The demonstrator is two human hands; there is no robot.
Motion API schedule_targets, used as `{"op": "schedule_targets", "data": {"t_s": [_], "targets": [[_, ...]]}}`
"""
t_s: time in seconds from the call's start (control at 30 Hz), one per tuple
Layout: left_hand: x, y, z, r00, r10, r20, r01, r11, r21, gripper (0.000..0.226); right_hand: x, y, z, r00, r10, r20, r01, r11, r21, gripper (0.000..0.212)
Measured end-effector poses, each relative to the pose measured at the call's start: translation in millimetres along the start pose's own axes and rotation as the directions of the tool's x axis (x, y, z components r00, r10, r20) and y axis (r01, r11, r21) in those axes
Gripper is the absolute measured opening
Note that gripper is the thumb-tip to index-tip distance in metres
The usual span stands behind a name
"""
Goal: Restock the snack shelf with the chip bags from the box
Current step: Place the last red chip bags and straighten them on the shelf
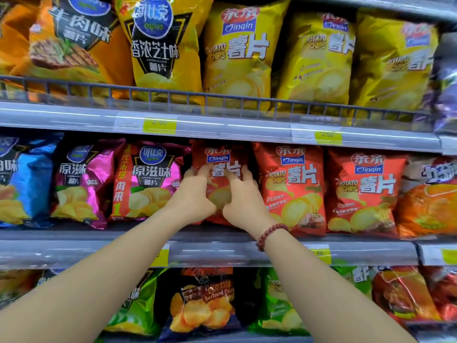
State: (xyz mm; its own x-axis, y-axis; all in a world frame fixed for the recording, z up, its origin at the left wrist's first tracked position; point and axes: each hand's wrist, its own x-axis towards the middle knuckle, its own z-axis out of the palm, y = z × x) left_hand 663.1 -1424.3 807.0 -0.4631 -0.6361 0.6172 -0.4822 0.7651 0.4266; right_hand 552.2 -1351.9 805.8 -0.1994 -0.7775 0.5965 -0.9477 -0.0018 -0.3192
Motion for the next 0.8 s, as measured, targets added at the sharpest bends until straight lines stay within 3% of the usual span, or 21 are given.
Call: {"op": "schedule_targets", "data": {"t_s": [0.07,0.13,0.2,0.3,0.4,0.57,0.8], "targets": [[-5,14,1,0.992,0.051,-0.117,-0.062,0.994,-0.086,0.074,-15,3,-12,0.978,-0.082,-0.191,0.093,0.994,0.048,0.053],[-11,31,8,0.976,0.142,-0.163,-0.166,0.975,-0.148,0.072,-29,15,-22,0.892,-0.104,-0.441,0.142,0.988,0.053,0.042],[-16,46,21,0.969,0.229,-0.092,-0.244,0.948,-0.203,0.08,-41,37,-30,0.818,-0.053,-0.573,0.079,0.997,0.02,0.054],[-18,64,46,0.958,0.283,0.054,-0.256,0.921,-0.293,0.097,-54,75,-44,0.889,0.116,-0.444,-0.107,0.993,0.045,0.093],[-13,80,70,0.968,0.251,0.006,-0.241,0.936,-0.255,0.106,-56,109,-55,0.944,0.172,-0.28,-0.135,0.98,0.145,0.11],[-8,98,91,0.986,0.153,-0.072,-0.164,0.968,-0.188,0.113,-49,139,-65,0.985,0.089,-0.147,-0.047,0.963,0.267,0.114],[-16,111,102,0.998,0.027,-0.052,-0.035,0.989,-0.143,0.109,-53,157,-63,0.998,0.025,-0.059,-0.003,0.94,0.342,0.109]]}}
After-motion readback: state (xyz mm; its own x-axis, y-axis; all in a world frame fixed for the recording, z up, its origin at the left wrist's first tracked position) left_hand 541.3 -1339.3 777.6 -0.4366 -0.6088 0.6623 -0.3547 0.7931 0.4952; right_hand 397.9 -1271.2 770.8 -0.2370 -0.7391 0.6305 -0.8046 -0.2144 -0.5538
